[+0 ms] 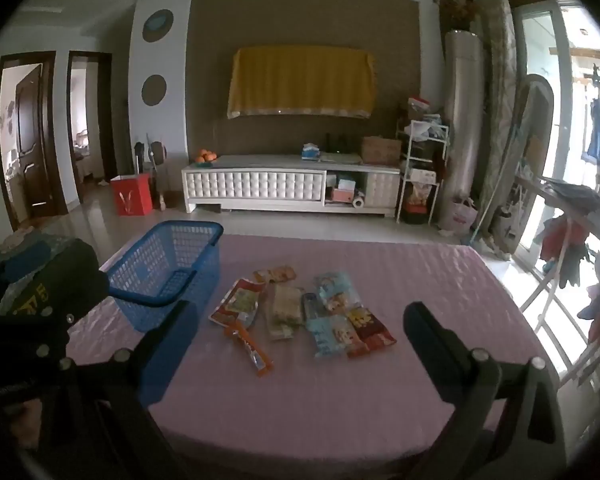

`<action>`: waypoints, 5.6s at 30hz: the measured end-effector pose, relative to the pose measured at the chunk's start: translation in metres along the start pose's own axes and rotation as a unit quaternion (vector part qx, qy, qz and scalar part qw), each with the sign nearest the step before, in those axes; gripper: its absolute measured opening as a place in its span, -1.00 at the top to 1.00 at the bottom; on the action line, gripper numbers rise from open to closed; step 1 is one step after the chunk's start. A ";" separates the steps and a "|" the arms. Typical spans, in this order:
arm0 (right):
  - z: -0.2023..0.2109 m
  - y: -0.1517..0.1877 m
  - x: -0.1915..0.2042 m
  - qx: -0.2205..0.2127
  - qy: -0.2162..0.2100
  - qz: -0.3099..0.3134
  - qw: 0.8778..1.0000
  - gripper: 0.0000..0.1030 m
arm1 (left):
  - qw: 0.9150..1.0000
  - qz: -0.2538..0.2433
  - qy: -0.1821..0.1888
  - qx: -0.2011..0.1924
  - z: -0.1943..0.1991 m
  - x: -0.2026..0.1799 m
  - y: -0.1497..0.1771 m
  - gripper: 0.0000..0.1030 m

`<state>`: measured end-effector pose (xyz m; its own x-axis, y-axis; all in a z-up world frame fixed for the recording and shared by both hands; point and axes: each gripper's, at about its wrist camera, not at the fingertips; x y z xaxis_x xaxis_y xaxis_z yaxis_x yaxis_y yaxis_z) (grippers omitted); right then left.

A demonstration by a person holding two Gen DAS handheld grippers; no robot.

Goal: Organize snacks

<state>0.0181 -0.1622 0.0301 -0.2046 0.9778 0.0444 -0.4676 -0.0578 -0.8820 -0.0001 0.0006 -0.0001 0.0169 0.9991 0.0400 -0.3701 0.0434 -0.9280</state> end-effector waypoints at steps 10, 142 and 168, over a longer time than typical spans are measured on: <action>0.002 0.000 0.000 0.002 0.001 0.005 1.000 -1.00 | 1.000 0.002 0.006 0.006 0.001 -0.004 0.002 -1.00; -0.334 0.007 -0.126 0.266 -0.128 0.072 0.953 -1.00 | 0.956 -0.037 0.030 0.289 -0.338 -0.074 0.036 -1.00; -0.326 0.004 -0.118 0.240 -0.110 0.087 0.960 -0.41 | 0.949 -0.003 0.058 0.311 -0.321 -0.077 0.043 -1.00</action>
<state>0.3208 -0.2118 -0.1313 -0.4684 0.8815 0.0601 -0.7417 -0.3553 -0.5689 0.2811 -0.0745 -0.1625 0.1099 0.9935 -0.0307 -0.8455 0.0773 -0.5283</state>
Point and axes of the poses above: each gripper's, at about its wrist camera, not at the fingertips, and z roughly against the way its jaws point, x to its left, y to its underside, and after that the axes turned 3 degrees about -z, right-handed
